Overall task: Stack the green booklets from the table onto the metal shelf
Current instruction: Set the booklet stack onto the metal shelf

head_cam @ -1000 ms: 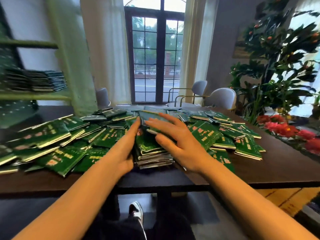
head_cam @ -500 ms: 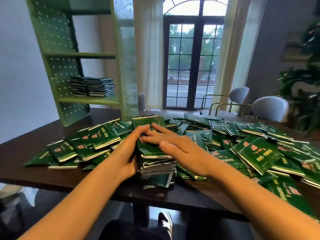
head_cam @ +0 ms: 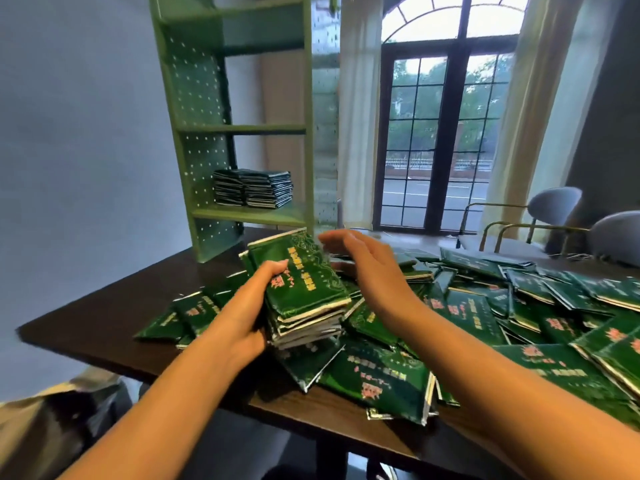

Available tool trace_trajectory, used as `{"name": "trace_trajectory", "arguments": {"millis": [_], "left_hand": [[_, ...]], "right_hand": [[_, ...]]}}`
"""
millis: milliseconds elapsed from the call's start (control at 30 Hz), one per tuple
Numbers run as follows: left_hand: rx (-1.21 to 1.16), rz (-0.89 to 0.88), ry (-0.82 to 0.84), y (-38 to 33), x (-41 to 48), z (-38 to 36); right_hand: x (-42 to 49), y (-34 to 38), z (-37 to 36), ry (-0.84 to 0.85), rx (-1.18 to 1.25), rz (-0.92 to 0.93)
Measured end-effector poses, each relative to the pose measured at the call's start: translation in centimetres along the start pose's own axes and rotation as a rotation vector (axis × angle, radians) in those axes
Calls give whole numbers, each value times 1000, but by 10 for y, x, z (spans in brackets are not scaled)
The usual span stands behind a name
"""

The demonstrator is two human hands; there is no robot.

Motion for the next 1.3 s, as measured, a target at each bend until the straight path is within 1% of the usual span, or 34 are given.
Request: {"name": "trace_trajectory", "arguments": {"millis": [67,133,233,300,500,600,700,800,1000,1100,1167,1233,1267,1300], "left_hand": [[-2,-26,-31,-13,4,15],[-2,-50,-56,-24,7,28],[-18,-108,-79,-41,12,44],[-35,-136,-109,-49,16,56],[-46,-143,-194,-48,28,93],[-46,-138,-223,-45,32,108],[-35,-113,-232,-39,35,114],[-30,-91,-229,-34,37,112],[-19,-86,-237,-36,43,104],[-14,-83,-222,-39,45,96],[5,-78,-200,-42,45,88],[34,-71,-163,-42,41,77],[38,-59,-155,-40,40,72],[52,-56,-139,-40,39,68]], "right_hand": [[16,-14,-9,-16,-86,-77],[29,-30,-18,-8,-247,-148],[43,-47,-35,40,-545,-177],[47,-53,-48,78,-669,-183],[59,-77,-78,163,-929,-256],[59,-83,-80,180,-970,-292],[60,-87,-83,197,-1008,-283],[62,-87,-77,152,-904,-296],[68,-61,-34,-78,-564,-185],[69,-47,-11,-198,-296,-168],[68,-44,-1,-241,-43,-205],[65,-41,-1,-235,227,-252],[63,-39,-4,-211,313,-263],[61,-37,-8,-176,343,-269]]}}
Point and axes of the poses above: each hand's wrist, its own x-axis towards the middle knuckle, its own z-axis out of the back of the hand, y = z × x, the point moved 9 cm from there along x, towards the middle knuckle, and after that the axes turned 4 degrees about -z, right-handed, at the moved point
